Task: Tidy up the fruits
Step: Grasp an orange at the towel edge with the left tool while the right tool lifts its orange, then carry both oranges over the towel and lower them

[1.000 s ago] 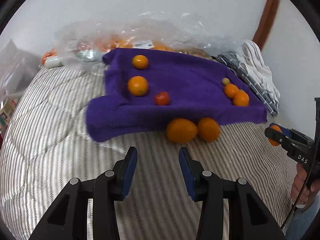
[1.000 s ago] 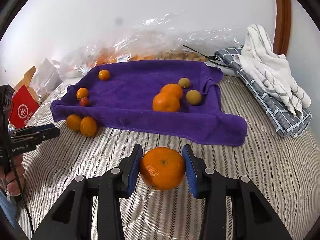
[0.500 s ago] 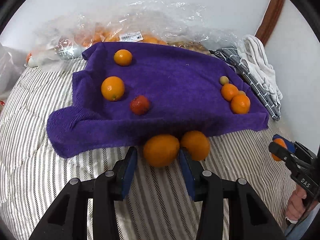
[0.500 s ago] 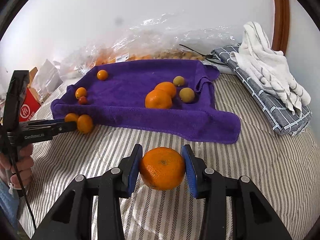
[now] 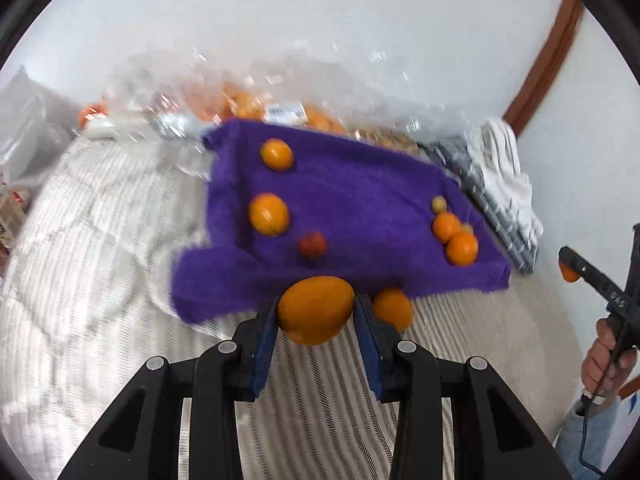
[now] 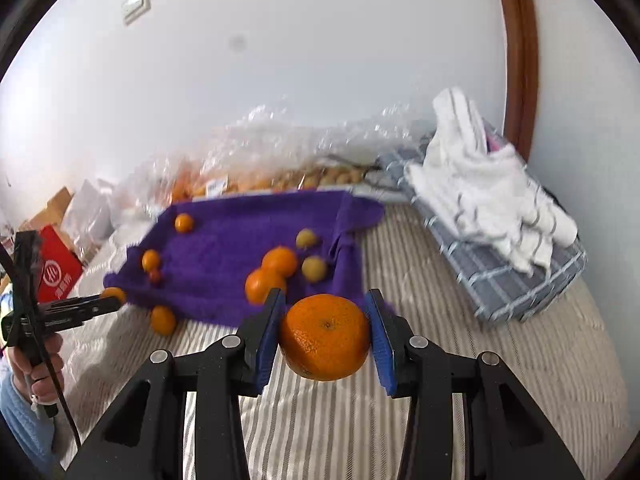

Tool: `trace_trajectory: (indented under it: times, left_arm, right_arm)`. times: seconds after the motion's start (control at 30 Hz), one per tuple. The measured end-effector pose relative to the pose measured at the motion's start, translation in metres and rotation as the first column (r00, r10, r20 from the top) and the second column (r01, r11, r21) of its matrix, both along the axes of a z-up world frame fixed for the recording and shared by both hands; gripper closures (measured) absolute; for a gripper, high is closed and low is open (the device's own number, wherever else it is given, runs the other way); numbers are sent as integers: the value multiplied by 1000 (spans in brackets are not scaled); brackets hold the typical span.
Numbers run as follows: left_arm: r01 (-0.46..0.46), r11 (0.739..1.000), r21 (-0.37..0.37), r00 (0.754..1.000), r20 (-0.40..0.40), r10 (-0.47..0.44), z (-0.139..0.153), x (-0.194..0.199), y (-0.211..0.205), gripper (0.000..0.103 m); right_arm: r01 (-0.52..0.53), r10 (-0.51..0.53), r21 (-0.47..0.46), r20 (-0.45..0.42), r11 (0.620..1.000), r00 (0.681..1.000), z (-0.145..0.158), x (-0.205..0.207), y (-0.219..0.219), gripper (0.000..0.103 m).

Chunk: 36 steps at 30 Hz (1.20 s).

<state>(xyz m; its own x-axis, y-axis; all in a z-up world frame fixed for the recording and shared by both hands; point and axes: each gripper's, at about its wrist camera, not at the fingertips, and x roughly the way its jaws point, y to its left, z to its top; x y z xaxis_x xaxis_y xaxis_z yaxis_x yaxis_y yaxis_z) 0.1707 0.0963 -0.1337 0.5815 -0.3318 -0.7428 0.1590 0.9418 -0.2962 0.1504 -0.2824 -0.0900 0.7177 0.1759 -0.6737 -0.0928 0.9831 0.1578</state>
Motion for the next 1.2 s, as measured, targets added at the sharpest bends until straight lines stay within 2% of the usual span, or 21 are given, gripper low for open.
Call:
trace_trajectory:
  times: [0.17, 0.23, 0.5, 0.63, 0.73, 0.93, 1.07, 1.2]
  left_arm:
    - [-44, 998, 33, 998, 55, 42, 34, 11, 16, 67]
    - [-59, 998, 25, 996, 72, 57, 44, 17, 19, 67]
    - [-76, 997, 10, 993, 94, 75, 58, 44, 14, 67]
    - [-70, 998, 8, 994, 87, 69, 48, 60, -1, 67]
    - [-58, 998, 8, 996, 64, 57, 33, 71, -15, 67]
    - [-24, 997, 76, 999, 42, 21, 4, 85, -46, 67]
    - [-1, 996, 92, 1000, 19, -1, -13, 90, -59, 67]
    - [13, 992, 124, 1000, 16, -15, -20, 90, -68, 67]
  right_arm:
    - [3, -3, 7, 29, 1000, 1000, 15, 17, -4, 62]
    - [-11, 10, 11, 33, 1000, 999, 18, 26, 0, 62]
    - [-59, 59, 3, 39, 998, 998, 23, 61, 20, 62]
    - [-81, 81, 0, 28, 997, 996, 16, 75, 29, 62]
    - [-98, 98, 0, -8, 995, 995, -3, 84, 37, 62]
    - [-117, 113, -31, -106, 993, 988, -48, 97, 46, 62]
    - [-119, 112, -40, -147, 992, 983, -63, 100, 47, 62]
    - [-117, 109, -46, -151, 992, 982, -68, 99, 47, 62]
